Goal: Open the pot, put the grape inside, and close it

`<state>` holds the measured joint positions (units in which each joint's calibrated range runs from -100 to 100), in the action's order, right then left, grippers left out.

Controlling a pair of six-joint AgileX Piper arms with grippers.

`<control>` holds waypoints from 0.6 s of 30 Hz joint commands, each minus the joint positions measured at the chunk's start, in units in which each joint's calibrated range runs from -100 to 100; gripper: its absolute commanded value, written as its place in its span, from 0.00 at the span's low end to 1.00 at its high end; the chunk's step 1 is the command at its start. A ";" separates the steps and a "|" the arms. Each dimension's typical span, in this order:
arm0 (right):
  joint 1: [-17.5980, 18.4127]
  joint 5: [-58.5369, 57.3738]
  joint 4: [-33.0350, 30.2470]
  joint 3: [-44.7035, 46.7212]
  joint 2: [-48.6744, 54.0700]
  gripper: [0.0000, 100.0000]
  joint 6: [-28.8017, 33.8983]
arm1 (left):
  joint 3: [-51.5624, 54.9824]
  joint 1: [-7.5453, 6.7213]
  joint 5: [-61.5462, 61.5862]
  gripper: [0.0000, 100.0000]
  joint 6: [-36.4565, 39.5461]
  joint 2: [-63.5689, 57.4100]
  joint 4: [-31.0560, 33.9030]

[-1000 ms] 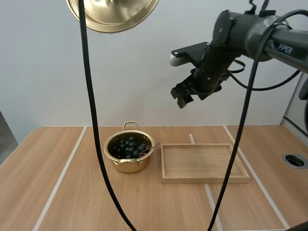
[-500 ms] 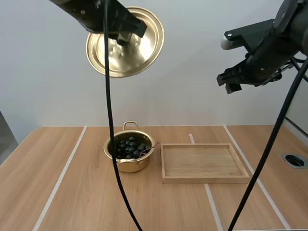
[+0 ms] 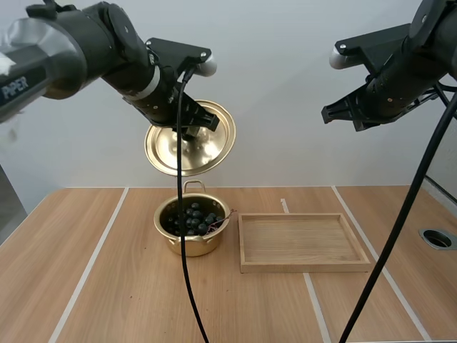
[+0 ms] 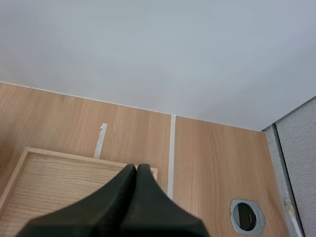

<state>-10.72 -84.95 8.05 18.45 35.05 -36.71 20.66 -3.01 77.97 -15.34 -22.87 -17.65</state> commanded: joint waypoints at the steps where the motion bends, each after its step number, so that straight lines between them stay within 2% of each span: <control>1: -0.23 0.46 0.13 0.07 0.86 0.00 0.18 | 0.57 -0.11 -3.14 0.00 -0.11 2.72 -0.30; 8: -0.23 0.46 0.13 0.07 0.86 0.00 0.18 | 0.57 -0.11 -3.55 0.00 -0.11 9.94 -0.30; 18: -0.23 0.46 0.13 0.07 0.86 0.00 -0.14 | 7.02 -0.11 -19.06 0.00 -1.28 15.92 -0.40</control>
<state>-10.72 -84.95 8.05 18.45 35.05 -36.71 26.30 -3.01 63.21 -16.16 -7.42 -17.65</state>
